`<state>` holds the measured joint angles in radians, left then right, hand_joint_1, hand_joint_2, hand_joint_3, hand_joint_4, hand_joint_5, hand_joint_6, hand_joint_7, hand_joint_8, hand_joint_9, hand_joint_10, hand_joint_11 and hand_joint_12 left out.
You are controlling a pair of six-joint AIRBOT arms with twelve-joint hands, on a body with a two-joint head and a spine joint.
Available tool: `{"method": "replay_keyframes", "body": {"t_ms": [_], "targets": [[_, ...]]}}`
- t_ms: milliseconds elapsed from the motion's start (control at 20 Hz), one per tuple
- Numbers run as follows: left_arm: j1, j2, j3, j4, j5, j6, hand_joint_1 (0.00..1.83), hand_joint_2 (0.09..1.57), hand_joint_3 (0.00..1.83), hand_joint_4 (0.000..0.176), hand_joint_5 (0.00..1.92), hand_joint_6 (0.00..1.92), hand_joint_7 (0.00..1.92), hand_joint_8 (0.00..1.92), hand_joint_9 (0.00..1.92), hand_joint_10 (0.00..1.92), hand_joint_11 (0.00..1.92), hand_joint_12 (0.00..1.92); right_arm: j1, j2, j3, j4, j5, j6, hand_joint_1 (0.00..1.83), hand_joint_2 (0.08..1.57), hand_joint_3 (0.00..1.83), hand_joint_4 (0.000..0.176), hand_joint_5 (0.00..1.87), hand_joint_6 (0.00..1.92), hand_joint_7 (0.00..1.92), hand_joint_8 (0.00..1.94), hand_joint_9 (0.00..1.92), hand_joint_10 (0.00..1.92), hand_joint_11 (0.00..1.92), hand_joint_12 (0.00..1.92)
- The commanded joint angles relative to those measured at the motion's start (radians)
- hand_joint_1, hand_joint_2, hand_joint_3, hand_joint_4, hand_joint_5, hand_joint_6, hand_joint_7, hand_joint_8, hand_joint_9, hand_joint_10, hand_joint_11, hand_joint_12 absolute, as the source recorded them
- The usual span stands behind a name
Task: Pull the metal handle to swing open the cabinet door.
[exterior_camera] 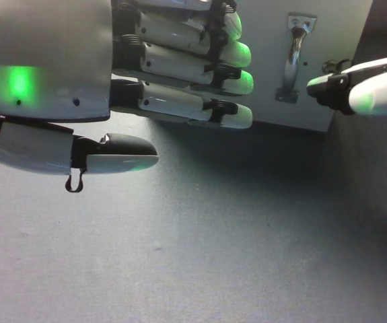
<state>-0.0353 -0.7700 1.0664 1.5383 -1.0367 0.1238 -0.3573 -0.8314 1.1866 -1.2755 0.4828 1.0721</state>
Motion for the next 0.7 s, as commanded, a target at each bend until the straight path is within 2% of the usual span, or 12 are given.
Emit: {"method": "replay_keyframes", "body": {"t_ms": [0,50,200,350,500,650], "targets": [[-0.008,0.006,0.000,-0.095,-0.022,0.006,0.00,1.56,0.20,0.000,0.41,0.00,0.41,0.00,0.38,0.00,0.03,0.83,-0.001,0.004,0.007,0.031,0.071,-0.039,0.00,1.49,0.00,0.000,0.19,0.00,0.20,0.00,0.19,0.00,0.00,0.58],[-0.008,0.006,0.000,-0.095,-0.022,0.006,0.00,1.56,0.20,0.000,0.40,0.00,0.41,0.00,0.38,0.00,0.03,0.82,-0.004,0.001,0.013,0.013,0.073,-0.095,0.00,1.49,0.00,0.000,0.18,0.00,0.19,0.00,0.18,0.00,0.00,0.57],[-0.008,0.006,0.000,-0.095,-0.022,0.006,0.00,1.56,0.19,0.000,0.43,0.01,0.43,0.01,0.40,0.01,0.04,0.83,-0.004,-0.015,0.041,-0.028,0.073,-0.168,0.00,1.47,0.00,0.000,0.20,0.01,0.22,0.01,0.20,0.01,0.00,0.61],[-0.008,0.006,0.000,-0.095,-0.022,0.006,0.00,1.57,0.21,0.000,0.44,0.01,0.44,0.01,0.40,0.01,0.05,0.82,-0.004,-0.029,0.071,-0.068,0.072,-0.329,0.00,1.48,0.00,0.000,0.21,0.00,0.22,0.00,0.20,0.00,0.00,0.60],[-0.008,0.006,0.000,-0.095,-0.022,0.006,0.00,1.57,0.23,0.000,0.44,0.00,0.44,0.00,0.41,0.00,0.07,0.78,0.008,-0.053,0.119,-0.135,0.072,-0.343,0.00,1.53,0.02,0.000,0.21,0.00,0.22,0.00,0.20,0.00,0.00,0.56],[-0.008,0.006,0.000,-0.095,-0.022,0.006,0.00,1.57,0.24,0.000,0.45,0.00,0.46,0.01,0.42,0.01,0.08,0.78,0.009,-0.061,0.160,-0.163,0.072,-0.343,0.00,1.57,0.03,0.000,0.22,0.00,0.24,0.00,0.22,0.01,0.00,0.60]]}}
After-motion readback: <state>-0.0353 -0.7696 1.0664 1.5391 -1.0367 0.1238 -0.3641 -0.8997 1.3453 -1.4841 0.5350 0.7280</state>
